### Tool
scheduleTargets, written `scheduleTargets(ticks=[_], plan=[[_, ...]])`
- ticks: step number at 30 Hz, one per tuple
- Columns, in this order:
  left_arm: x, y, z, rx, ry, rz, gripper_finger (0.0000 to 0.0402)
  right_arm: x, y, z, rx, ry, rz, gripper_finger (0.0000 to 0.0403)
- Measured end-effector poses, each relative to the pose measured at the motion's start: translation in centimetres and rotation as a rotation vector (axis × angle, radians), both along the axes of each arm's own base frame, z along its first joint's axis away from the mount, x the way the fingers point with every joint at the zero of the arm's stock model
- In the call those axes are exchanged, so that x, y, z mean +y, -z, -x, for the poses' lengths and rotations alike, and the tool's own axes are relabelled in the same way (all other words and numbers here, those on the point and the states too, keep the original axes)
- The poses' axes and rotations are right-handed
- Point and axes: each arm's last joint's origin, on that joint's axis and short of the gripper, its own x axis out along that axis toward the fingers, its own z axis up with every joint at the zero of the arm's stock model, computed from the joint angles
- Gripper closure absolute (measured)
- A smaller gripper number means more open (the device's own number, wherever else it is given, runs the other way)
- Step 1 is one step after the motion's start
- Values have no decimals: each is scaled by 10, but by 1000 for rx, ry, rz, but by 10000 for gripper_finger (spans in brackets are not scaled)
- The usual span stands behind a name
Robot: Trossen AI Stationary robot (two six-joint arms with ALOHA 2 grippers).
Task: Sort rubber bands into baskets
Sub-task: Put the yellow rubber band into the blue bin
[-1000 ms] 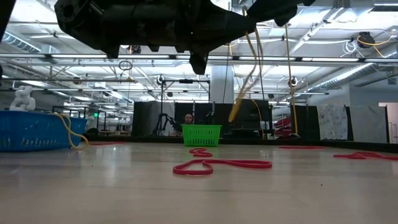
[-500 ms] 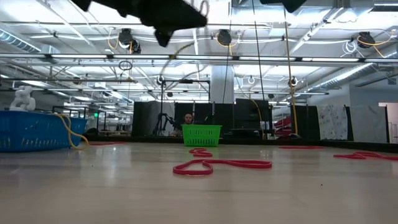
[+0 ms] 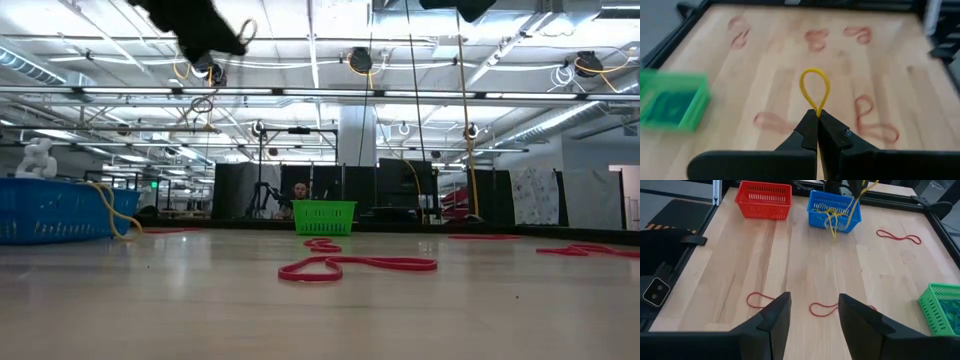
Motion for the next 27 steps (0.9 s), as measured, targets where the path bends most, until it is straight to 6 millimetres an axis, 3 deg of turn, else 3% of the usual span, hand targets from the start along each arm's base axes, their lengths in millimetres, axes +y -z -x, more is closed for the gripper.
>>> scheduleTargets(ticks=[16, 27], plan=[[21, 6, 88, 428, -347, 173, 401, -1, 2, 1, 25, 1, 10, 245], [23, 8, 111, 579, -379, 237, 401, -1, 3, 2, 34, 14, -3, 245]])
